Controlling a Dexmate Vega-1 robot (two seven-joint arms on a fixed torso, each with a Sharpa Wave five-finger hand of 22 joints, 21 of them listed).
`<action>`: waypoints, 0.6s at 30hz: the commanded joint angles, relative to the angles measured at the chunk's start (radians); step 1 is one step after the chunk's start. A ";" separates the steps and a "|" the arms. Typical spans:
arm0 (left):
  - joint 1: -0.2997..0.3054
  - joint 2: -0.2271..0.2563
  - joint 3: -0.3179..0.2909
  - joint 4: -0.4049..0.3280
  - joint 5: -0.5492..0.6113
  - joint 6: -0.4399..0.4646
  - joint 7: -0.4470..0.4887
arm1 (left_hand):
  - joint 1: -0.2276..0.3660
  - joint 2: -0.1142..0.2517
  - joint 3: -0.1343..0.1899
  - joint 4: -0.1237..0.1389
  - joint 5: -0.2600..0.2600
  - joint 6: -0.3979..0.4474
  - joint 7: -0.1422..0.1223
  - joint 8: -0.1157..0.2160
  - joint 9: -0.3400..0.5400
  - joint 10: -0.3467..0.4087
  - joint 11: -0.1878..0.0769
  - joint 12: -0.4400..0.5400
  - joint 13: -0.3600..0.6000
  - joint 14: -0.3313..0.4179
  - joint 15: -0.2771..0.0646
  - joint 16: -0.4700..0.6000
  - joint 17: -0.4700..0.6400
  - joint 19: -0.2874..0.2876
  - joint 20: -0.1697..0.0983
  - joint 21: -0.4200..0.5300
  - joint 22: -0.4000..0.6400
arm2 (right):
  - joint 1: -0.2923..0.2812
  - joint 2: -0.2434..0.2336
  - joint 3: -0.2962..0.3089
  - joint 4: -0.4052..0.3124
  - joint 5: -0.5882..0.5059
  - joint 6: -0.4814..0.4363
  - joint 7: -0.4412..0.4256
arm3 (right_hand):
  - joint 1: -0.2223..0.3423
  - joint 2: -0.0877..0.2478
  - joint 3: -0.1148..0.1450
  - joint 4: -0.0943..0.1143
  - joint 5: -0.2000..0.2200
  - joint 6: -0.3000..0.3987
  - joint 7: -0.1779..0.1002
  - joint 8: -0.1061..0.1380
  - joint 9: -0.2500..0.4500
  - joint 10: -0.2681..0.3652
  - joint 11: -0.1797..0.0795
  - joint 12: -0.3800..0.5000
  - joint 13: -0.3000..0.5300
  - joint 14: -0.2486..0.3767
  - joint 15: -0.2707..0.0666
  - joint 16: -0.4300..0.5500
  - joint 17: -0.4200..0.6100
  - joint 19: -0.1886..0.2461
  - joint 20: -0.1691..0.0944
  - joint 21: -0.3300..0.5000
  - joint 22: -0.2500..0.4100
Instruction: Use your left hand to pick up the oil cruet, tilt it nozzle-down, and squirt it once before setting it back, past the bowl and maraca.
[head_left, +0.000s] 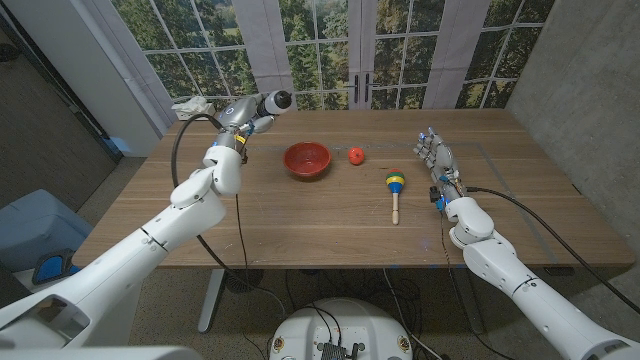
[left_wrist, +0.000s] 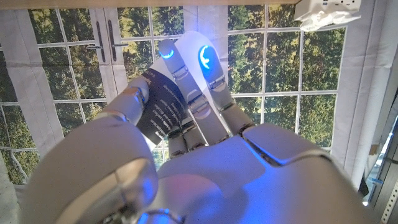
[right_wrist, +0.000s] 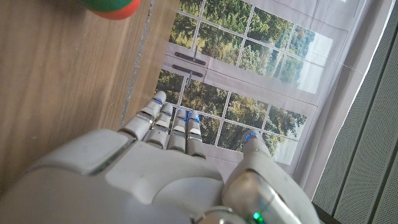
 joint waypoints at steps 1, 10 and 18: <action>0.075 0.042 -0.080 -0.080 -0.190 -0.009 -0.034 | -0.012 0.004 0.006 0.011 0.006 0.001 0.005 0.000 0.001 0.003 0.010 -0.003 0.001 -0.003 -0.018 -0.004 0.002 0.003 -0.141 -0.002 0.002 | 0.000 -0.003 0.001 -0.009 0.005 -0.032 -0.019 | 0.005 0.002 0.004 -0.005 0.002 0.009 0.002 0.006 0.004 0.002 0.007 0.003 0.001 0.001 0.008 0.000 0.001 0.000 0.005 0.002 0.003; 0.134 0.077 -0.140 -0.118 -0.330 -0.053 -0.056 | -0.032 0.020 0.006 0.021 0.006 0.002 0.014 -0.001 0.001 0.018 0.027 0.005 -0.004 0.007 -0.017 -0.002 0.006 0.008 -0.142 0.000 0.002 | 0.001 -0.002 -0.005 -0.016 -0.002 -0.044 -0.030 | 0.012 0.003 0.008 -0.010 0.004 0.030 0.010 0.012 0.005 0.006 0.009 0.005 0.001 0.000 0.008 -0.001 0.000 -0.001 0.006 0.002 0.003; 0.180 0.110 -0.156 -0.146 -0.394 -0.085 -0.057 | -0.043 0.027 0.006 0.027 0.006 0.001 0.019 -0.002 0.001 0.014 0.033 0.004 -0.006 0.011 -0.016 -0.002 0.008 0.009 -0.144 0.001 0.002 | 0.002 0.002 -0.012 -0.026 -0.015 -0.044 -0.041 | 0.015 0.004 0.011 -0.012 0.004 0.031 0.010 0.011 0.005 0.006 0.010 0.005 0.001 0.000 0.006 -0.001 -0.001 -0.002 0.006 0.002 0.003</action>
